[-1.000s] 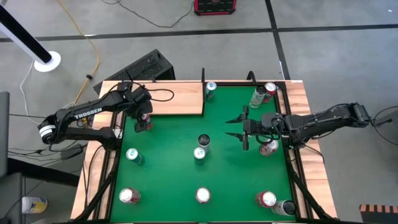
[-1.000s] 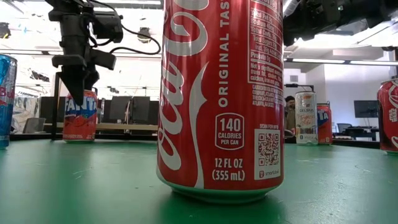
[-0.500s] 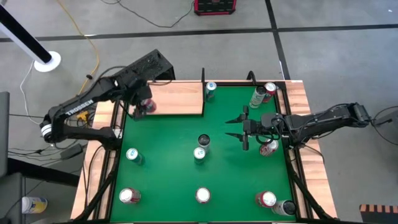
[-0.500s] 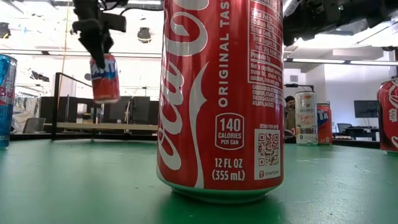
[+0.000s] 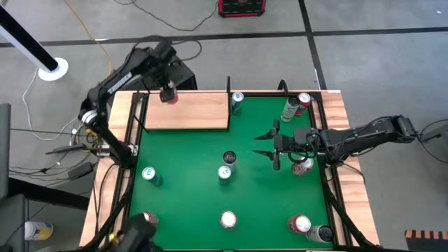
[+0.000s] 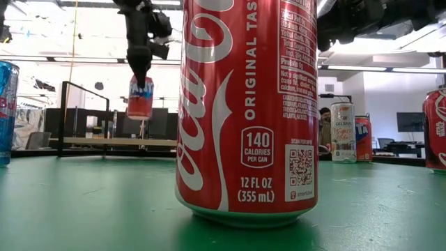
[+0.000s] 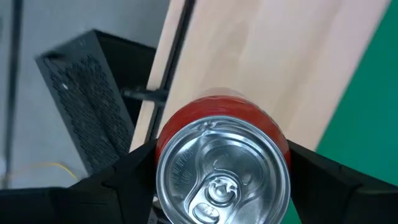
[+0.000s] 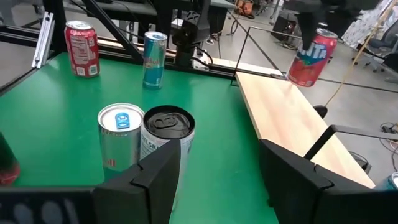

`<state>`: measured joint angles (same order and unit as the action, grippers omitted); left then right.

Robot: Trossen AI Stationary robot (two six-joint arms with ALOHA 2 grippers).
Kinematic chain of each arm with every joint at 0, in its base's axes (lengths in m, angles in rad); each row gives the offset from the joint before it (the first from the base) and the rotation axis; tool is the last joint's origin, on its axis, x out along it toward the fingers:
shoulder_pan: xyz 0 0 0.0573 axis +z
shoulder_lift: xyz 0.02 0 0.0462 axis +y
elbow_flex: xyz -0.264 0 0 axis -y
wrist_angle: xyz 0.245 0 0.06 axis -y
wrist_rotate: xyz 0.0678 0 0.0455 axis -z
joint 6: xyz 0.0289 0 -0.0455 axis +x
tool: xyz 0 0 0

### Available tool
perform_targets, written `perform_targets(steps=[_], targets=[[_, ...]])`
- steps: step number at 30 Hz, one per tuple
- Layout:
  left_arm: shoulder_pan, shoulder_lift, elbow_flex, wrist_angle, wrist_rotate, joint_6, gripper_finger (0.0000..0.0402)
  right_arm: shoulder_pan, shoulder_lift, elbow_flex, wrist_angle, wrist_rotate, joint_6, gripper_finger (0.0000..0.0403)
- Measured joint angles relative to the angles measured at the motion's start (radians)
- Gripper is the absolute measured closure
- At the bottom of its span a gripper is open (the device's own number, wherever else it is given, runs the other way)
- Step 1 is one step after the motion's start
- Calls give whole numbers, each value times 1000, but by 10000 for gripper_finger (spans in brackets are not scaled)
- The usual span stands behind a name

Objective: Place canned beverage on shelf
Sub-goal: Put the middle red soda can on the shelf

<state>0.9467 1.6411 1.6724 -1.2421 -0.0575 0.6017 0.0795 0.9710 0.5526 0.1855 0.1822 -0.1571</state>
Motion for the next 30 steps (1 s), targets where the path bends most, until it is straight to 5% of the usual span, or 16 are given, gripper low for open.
perform_targets(steps=[9,21,30], targets=[[100,50,-34,-7,116,-35,127,13,0,0,-9,-1,10,163],[87,50,-125,84,122,-20,127,13,0,0,-31,-1,0,163],[87,47,-124,93,124,-38,54,13,0,0,-32,-1,0,163]])
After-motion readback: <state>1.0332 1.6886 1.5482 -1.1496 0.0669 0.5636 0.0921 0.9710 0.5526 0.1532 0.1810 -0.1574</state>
